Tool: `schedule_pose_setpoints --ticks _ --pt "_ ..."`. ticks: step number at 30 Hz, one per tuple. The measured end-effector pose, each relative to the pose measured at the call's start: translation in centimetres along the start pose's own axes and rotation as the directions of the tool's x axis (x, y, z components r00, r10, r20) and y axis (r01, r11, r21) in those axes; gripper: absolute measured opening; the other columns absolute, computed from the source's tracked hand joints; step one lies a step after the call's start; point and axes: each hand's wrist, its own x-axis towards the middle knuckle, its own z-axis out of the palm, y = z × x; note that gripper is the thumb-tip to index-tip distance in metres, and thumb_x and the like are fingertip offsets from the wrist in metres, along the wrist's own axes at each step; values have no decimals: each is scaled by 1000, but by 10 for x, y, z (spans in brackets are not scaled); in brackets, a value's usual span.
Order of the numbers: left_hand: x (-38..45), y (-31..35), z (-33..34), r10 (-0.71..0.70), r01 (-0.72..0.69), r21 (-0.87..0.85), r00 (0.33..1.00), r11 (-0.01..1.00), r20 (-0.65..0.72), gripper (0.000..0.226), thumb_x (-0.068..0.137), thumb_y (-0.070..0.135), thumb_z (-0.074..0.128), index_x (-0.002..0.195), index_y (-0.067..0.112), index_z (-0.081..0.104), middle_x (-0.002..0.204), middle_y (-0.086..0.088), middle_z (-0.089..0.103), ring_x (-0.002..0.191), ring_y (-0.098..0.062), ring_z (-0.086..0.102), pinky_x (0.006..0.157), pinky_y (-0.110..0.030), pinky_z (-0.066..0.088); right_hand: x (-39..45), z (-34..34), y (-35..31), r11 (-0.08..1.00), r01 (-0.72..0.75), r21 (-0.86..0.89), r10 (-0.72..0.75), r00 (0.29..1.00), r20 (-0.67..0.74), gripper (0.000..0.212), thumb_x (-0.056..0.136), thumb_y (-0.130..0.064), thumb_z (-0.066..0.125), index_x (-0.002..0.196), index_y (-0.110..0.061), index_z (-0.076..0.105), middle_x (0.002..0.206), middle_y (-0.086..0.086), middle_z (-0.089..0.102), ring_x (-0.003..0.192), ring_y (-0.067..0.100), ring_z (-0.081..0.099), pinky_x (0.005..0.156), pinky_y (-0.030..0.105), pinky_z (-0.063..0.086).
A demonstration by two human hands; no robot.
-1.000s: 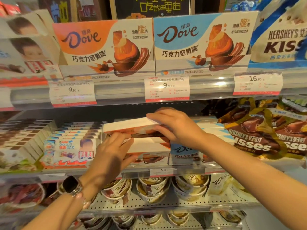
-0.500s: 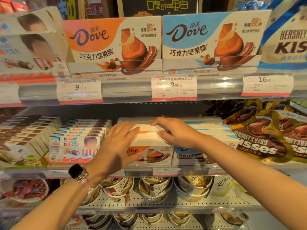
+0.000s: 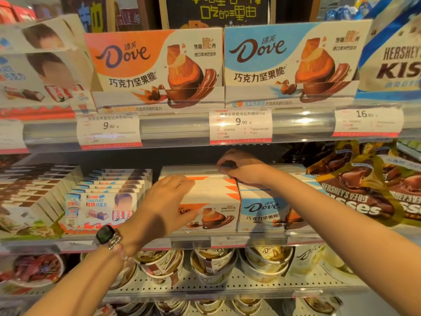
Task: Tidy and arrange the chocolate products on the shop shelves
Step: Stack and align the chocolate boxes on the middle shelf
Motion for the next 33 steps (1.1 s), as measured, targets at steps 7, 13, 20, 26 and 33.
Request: schedule_pose_setpoints --ticks 7,13,20,26,33 --pt "22 -2 1 30 -37 45 989 998 142 92 65 80 49 139 30 27 147 -1 27 133 -21 22 110 -46 15 15 -3 3 995 -88 43 82 990 118 29 100 -22 39 117 -15 60 118 1 60 101 11 52 84 22 38" --pt "21 -3 3 38 -37 -17 994 999 106 90 62 84 37 130 26 34 134 4 41 120 -15 36 107 -38 23 21 -9 6 979 -173 106 154 974 165 25 97 -24 44 110 -14 63 118 3 60 97 15 54 83 25 40" --pt "17 -1 4 -2 8 -72 997 997 80 89 61 83 43 131 28 38 135 5 43 119 -12 35 103 -33 30 20 -8 15 993 -121 6 113 945 306 56 85 -56 53 126 -17 54 133 1 52 113 17 54 93 31 44" --pt "12 5 2 -25 28 -78 999 997 45 81 68 69 60 131 22 43 127 6 41 110 -9 35 94 -29 40 12 -3 15 997 -57 52 52 994 97 58 85 -45 61 134 -18 44 138 1 46 121 16 46 90 24 37" --pt "12 6 -4 8 -6 -31 998 1000 66 83 70 71 55 135 21 41 131 4 42 116 -12 35 99 -32 36 -26 -12 4 914 178 365 -99 969 -225 46 87 -21 64 128 -29 45 130 -13 46 122 2 42 97 11 35"
